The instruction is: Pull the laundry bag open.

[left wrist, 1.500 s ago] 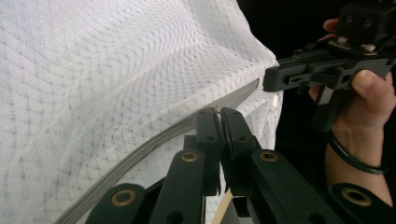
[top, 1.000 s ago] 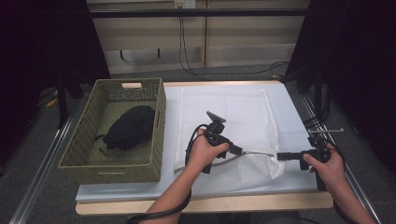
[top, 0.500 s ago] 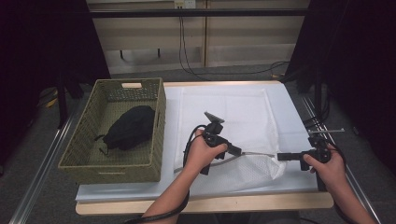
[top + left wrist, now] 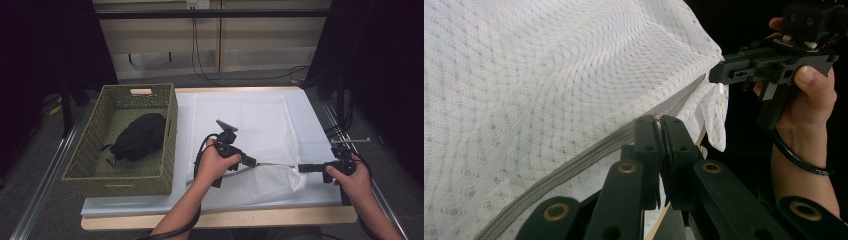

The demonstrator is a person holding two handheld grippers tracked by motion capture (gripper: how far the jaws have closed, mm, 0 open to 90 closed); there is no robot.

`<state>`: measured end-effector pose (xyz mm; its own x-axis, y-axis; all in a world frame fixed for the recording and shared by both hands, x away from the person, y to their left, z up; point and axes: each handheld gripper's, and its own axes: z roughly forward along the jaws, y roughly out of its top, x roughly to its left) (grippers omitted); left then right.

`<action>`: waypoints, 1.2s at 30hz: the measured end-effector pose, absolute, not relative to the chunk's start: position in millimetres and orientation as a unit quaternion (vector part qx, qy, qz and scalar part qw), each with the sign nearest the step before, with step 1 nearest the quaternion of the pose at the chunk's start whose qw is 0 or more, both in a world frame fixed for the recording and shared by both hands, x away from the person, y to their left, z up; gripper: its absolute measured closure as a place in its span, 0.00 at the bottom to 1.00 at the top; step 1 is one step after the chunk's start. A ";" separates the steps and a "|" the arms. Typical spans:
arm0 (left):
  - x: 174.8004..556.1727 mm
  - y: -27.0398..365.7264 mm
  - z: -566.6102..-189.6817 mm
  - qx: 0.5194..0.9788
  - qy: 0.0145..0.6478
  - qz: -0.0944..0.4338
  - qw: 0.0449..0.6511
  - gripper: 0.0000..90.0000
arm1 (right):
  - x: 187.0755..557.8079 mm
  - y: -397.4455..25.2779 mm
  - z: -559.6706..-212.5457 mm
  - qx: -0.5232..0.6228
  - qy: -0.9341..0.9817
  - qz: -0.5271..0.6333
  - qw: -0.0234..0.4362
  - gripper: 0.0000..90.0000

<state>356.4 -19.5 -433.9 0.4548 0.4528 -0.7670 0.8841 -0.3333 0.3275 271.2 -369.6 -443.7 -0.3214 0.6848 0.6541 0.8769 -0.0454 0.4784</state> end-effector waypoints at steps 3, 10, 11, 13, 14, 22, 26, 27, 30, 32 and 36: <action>356.0 -19.2 -434.1 0.764 0.440 -0.285 0.375 0.96 | 271.4 -369.5 -444.4 -0.574 -0.681 -0.442 0.109 0.99; 356.7 -16.9 -434.9 0.765 0.437 -0.285 0.377 0.96 | 270.5 -370.3 -443.7 -0.575 -0.682 -0.439 0.107 0.99; 356.5 -16.7 -434.3 0.765 0.439 -0.285 0.377 0.96 | 270.7 -370.0 -444.4 -0.575 -0.681 -0.440 0.107 0.99; 356.1 -16.0 -433.7 0.768 0.439 -0.279 0.375 0.96 | 270.4 -369.8 -444.5 -0.579 -0.677 -0.439 0.112 0.99; 356.1 -16.0 -433.7 0.768 0.439 -0.279 0.375 0.96 | 270.5 -371.1 -444.4 -0.578 -0.683 -0.435 0.103 0.99; 356.2 -10.9 -430.6 0.767 0.432 -0.276 0.386 0.96 | 268.9 -372.1 -442.9 -0.575 -0.680 -0.442 0.102 0.99; 356.1 -9.3 -431.1 0.772 0.436 -0.268 0.376 0.96 | 269.2 -372.5 -443.8 -0.580 -0.682 -0.435 0.097 0.99; 356.7 -7.2 -430.7 0.767 0.438 -0.275 0.379 0.96 | 269.5 -375.2 -444.7 -0.581 -0.680 -0.436 0.100 0.99; 356.6 -6.4 -430.1 0.766 0.439 -0.277 0.379 0.96 | 269.4 -377.0 -444.8 -0.580 -0.676 -0.443 0.103 0.99; 356.2 -6.5 -429.8 0.765 0.442 -0.275 0.379 0.96 | 268.9 -375.3 -443.4 -0.580 -0.678 -0.441 0.102 0.99; 356.7 -3.4 -429.2 0.771 0.444 -0.261 0.374 0.96 | 269.4 -374.9 -443.8 -0.580 -0.681 -0.436 0.098 0.99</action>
